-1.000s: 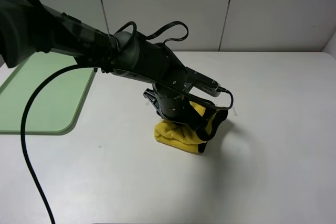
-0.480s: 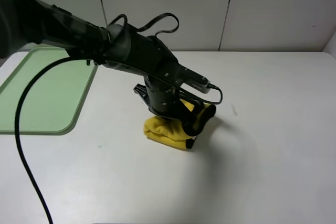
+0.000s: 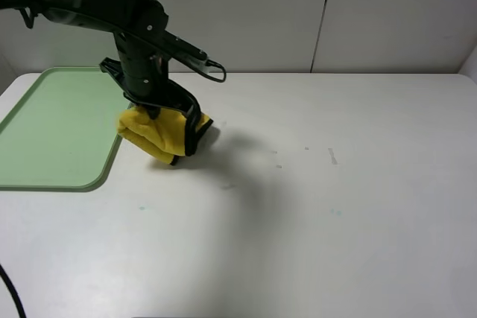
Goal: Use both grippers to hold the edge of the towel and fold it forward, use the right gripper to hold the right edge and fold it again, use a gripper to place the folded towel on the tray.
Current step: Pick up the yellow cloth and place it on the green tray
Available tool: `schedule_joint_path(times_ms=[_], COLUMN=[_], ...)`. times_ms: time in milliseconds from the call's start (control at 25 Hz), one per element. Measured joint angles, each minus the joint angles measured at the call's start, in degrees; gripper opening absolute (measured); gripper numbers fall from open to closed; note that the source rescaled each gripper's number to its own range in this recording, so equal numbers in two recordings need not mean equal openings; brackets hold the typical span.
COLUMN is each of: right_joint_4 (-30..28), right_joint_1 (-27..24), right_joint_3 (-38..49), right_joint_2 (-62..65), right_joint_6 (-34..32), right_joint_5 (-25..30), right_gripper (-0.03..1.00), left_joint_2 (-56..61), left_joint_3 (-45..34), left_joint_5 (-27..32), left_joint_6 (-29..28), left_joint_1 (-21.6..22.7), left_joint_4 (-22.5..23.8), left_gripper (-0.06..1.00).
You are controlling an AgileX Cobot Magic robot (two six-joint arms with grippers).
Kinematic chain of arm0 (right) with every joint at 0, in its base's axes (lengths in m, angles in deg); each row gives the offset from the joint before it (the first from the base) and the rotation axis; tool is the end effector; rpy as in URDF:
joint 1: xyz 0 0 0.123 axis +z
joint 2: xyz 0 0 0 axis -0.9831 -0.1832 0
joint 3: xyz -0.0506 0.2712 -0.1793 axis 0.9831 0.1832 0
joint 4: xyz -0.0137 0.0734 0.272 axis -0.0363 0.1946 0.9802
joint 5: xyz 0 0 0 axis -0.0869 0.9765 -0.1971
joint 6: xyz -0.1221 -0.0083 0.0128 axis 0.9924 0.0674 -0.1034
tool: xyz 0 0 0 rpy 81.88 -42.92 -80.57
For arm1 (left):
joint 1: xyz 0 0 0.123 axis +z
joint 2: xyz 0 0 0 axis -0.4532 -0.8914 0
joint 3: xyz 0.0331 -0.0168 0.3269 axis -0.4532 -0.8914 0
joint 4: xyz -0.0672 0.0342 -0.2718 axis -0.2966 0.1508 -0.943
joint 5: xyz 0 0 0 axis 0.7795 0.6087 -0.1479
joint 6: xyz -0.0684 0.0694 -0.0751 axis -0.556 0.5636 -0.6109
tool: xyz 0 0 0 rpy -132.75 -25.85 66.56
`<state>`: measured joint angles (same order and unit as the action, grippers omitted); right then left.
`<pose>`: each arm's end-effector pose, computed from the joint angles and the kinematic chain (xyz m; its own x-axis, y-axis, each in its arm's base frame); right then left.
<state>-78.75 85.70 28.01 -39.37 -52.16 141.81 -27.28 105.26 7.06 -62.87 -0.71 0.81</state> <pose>0.0054 0.0114 0.2815 -0.4061 -0.0973 -0.9086 -0.2096 0.9777 -0.0110 0.4371 -0.1870 0.1563 -0.8032 0.4967 -0.3289 0.4065 0.8606 0.3068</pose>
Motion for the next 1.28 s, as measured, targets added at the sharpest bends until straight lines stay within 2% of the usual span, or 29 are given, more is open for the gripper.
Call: schedule_joint_path(times_ms=[280, 520, 720, 1000, 1080, 1160, 1200, 1280], right_joint_4=[0.0, 0.0, 0.0, 0.0, 0.0, 0.0, 0.0, 0.0], right_joint_1=[0.0, 0.0, 0.0, 0.0, 0.0, 0.0, 0.0, 0.0], right_joint_3=[0.0, 0.0, 0.0, 0.0, 0.0, 0.0, 0.0, 0.0], right_joint_2=[0.0, 0.0, 0.0, 0.0, 0.0, 0.0, 0.0, 0.0], right_joint_6=[0.0, 0.0, 0.0, 0.0, 0.0, 0.0, 0.0, 0.0], right_joint_5=[0.0, 0.0, 0.0, 0.0, 0.0, 0.0, 0.0, 0.0], right_gripper=[1.00, 1.00, 1.00, 1.00, 1.00, 1.00, 1.00, 1.00], left_joint_2=[0.0, -1.4, -2.6, -2.6, -2.6, -2.6, -2.6, -2.6], left_joint_3=[0.0, -0.8, -2.4, -3.6, -3.6, -3.6, -3.6, -3.6], left_joint_5=[-0.9, -3.5, -4.3, -5.6, -5.8, -6.6, -7.0, -7.7], left_joint_6=[1.8, 1.9, 1.9, 1.9, 2.5, 4.8, 6.1, 8.0], left_joint_1=[11.2, 18.5, 22.2, 23.1, 23.1, 23.1, 23.1, 23.1], left_joint_4=[3.7, 4.9, 5.4, 5.5, 5.5, 5.6, 5.6, 5.6], left_gripper=[0.14, 0.14, 0.14, 0.15, 0.29, 0.63, 0.76, 0.91])
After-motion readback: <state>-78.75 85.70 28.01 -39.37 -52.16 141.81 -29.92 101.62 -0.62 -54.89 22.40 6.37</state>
